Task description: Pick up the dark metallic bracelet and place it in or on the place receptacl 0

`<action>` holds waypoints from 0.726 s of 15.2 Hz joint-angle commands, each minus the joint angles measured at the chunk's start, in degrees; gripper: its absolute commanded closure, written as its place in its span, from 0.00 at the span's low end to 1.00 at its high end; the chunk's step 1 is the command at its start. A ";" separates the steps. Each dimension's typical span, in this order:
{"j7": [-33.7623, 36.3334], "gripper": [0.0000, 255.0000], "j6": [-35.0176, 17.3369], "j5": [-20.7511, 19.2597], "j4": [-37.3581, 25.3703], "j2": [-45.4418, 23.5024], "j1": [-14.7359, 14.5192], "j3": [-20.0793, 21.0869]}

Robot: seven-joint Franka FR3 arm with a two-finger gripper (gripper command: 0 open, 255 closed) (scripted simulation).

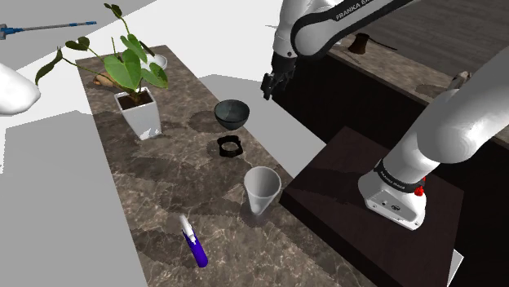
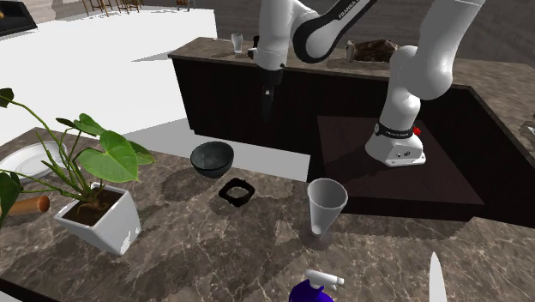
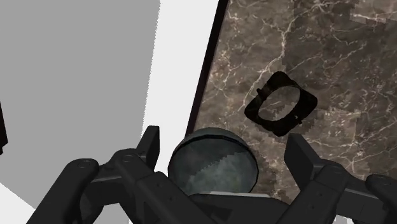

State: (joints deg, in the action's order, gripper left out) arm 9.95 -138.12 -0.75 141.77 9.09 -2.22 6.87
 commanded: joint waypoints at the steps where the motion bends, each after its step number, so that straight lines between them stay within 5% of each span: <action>1: 2.01 0.00 -2.75 -0.77 -1.03 -4.27 -0.18 0.78; 11: 11.54 0.00 -12.06 -6.95 -12.12 -27.51 -2.83 0.82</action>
State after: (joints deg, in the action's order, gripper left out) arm 20.33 -149.68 -7.08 131.33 -15.91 -4.49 7.80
